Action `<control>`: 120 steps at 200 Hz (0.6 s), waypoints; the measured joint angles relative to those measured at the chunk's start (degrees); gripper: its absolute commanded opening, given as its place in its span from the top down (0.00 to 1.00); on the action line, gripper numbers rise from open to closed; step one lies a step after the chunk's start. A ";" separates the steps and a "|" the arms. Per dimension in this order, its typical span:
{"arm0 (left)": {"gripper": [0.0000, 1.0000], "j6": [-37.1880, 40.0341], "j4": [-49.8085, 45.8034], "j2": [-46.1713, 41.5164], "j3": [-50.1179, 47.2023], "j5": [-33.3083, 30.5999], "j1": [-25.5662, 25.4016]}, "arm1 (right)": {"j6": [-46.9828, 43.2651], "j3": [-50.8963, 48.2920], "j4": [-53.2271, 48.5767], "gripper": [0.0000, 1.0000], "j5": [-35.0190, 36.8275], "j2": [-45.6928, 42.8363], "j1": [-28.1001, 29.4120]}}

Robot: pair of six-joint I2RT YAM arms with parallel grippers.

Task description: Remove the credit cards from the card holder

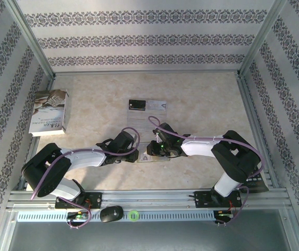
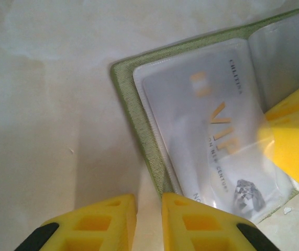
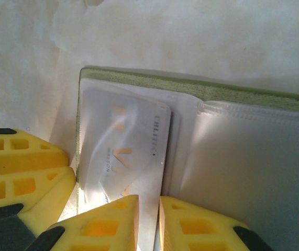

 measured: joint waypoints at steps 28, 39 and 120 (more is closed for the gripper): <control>0.78 -0.04 0.24 0.48 0.00 0.26 0.26 | 0.37 -0.04 0.48 0.80 -0.39 0.24 0.00; 0.78 -0.07 0.33 0.70 0.00 0.44 0.35 | 0.79 -0.04 0.81 0.79 -0.61 0.44 -0.02; 0.81 -0.50 0.22 1.46 0.20 0.48 0.68 | 4.94 -1.40 5.53 0.90 -4.72 1.95 -1.55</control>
